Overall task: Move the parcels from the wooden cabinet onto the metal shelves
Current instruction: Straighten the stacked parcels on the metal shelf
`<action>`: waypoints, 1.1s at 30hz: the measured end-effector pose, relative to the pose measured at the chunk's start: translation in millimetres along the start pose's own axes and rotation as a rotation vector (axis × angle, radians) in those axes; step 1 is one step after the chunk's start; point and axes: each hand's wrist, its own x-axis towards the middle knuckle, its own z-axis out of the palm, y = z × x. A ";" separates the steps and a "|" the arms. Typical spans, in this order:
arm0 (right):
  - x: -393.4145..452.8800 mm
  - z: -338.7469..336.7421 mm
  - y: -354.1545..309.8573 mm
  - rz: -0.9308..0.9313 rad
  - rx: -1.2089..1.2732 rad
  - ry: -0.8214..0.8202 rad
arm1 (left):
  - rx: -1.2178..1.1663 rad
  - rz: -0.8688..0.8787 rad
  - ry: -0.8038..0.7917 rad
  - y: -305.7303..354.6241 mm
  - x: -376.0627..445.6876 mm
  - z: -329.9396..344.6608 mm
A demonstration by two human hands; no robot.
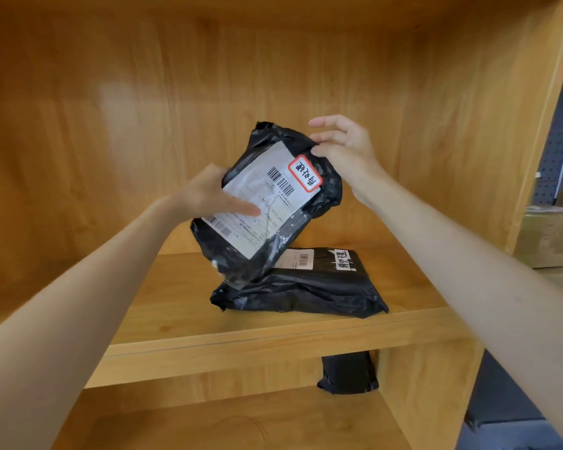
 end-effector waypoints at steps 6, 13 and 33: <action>1.7 5.2 -12.0 -0.122 -0.175 -0.096 | 0.509 0.113 0.040 17.0 12.2 -25.7; -4.0 25.8 5.6 -0.167 -0.839 -0.457 | 1.046 0.359 0.107 39.2 9.7 -15.6; -7.2 26.3 23.4 0.300 0.158 -0.061 | -0.913 -0.211 0.276 -4.8 1.6 11.6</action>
